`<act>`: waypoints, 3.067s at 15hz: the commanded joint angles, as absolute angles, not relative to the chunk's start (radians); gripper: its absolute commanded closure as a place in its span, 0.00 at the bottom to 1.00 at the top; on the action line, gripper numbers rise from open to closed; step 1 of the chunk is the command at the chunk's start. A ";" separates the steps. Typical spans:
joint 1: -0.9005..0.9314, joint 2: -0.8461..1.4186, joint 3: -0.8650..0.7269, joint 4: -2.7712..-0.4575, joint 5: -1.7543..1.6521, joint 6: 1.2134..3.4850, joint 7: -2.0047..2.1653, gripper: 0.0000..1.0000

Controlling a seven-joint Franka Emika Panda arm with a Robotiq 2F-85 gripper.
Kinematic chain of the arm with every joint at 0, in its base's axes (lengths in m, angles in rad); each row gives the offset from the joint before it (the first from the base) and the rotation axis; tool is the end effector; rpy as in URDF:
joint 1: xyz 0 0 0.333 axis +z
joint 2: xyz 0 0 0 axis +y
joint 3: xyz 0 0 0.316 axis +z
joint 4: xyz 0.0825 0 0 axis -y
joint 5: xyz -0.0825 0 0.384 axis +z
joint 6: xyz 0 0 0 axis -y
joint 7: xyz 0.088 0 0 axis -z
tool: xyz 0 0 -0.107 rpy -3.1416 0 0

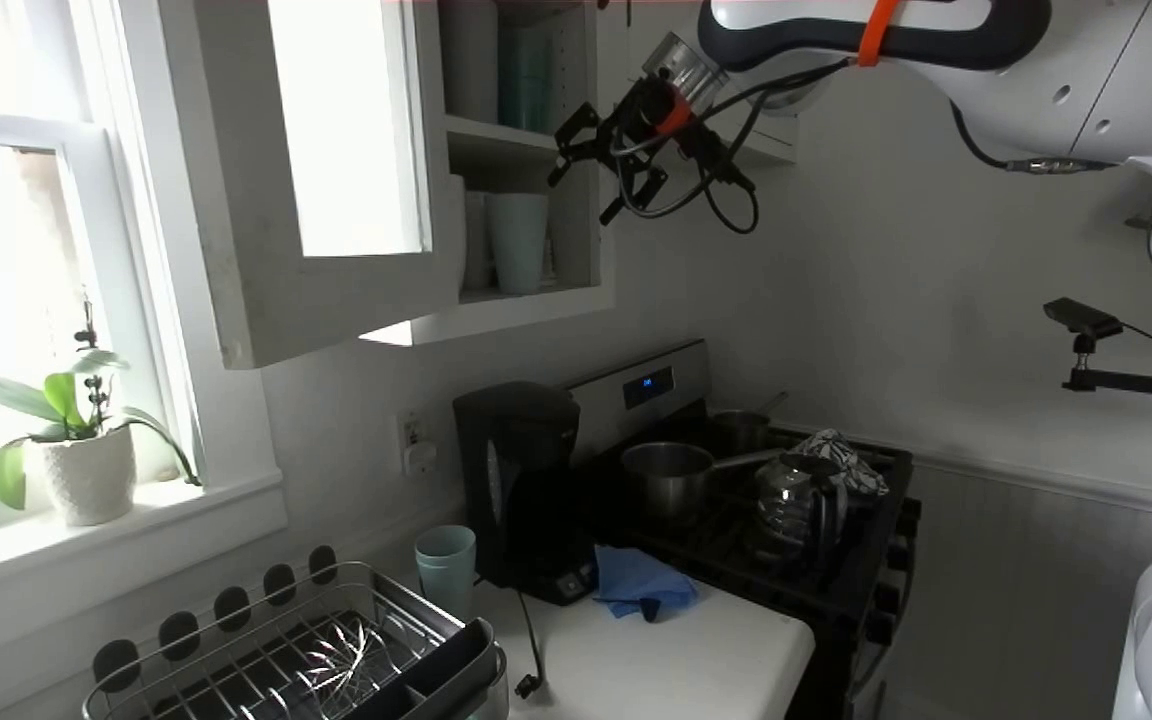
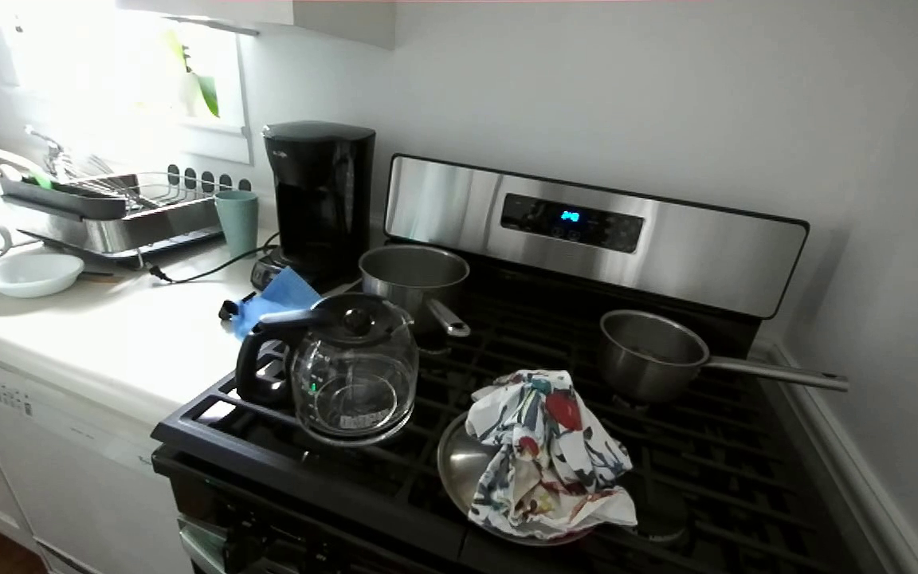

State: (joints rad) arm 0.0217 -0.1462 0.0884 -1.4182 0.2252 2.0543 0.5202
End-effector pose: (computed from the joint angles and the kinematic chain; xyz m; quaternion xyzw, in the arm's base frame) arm 0.5109 0.0746 0.8365 -0.8985 0.1954 -0.3272 0.2180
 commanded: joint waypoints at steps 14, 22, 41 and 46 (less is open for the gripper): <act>0.036 -0.002 0.122 -1.268 0.192 2.058 0.574 0.02; 0.031 -0.008 0.118 -1.245 0.207 1.976 0.561 0.67; -0.012 -0.192 -0.019 -1.258 0.467 1.727 0.212 0.99; -0.005 -0.297 -0.083 -1.348 0.503 1.663 0.097 0.99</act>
State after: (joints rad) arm -0.0036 -0.2191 -0.0545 -1.2545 0.4664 1.6839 0.1718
